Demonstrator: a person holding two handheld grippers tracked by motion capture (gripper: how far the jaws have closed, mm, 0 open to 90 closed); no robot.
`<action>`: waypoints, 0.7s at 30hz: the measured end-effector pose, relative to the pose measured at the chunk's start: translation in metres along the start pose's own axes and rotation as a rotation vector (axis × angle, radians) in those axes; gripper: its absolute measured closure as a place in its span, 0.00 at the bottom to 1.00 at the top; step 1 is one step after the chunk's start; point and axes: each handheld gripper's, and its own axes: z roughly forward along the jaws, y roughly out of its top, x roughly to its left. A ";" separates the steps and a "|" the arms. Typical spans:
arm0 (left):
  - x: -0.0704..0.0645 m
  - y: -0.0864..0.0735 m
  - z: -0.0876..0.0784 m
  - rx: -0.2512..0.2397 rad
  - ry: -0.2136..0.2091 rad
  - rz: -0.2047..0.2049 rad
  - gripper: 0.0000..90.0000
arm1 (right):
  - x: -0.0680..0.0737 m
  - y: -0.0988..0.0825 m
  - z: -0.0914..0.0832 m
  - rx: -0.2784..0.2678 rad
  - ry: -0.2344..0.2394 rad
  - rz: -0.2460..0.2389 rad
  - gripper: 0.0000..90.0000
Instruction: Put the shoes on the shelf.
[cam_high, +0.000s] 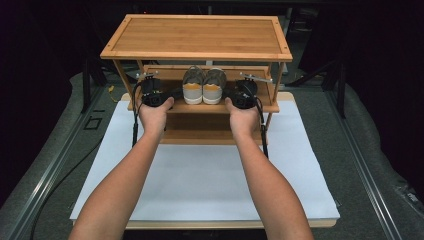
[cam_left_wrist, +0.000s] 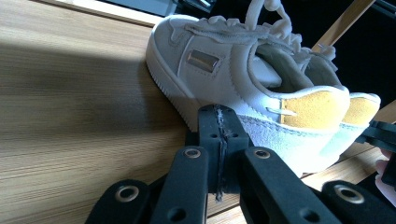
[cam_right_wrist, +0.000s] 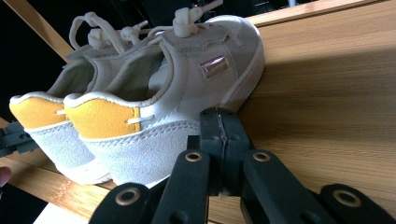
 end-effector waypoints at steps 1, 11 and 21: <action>-0.001 -0.001 0.001 -0.008 0.000 -0.008 1.00 | 0.000 0.000 0.000 0.001 0.001 0.001 1.00; -0.003 -0.001 -0.002 -0.004 0.003 0.012 0.97 | -0.001 0.001 -0.002 -0.008 -0.001 -0.004 0.96; -0.010 0.000 -0.014 -0.021 -0.029 0.031 0.96 | 0.004 -0.001 -0.013 -0.020 0.008 -0.019 0.96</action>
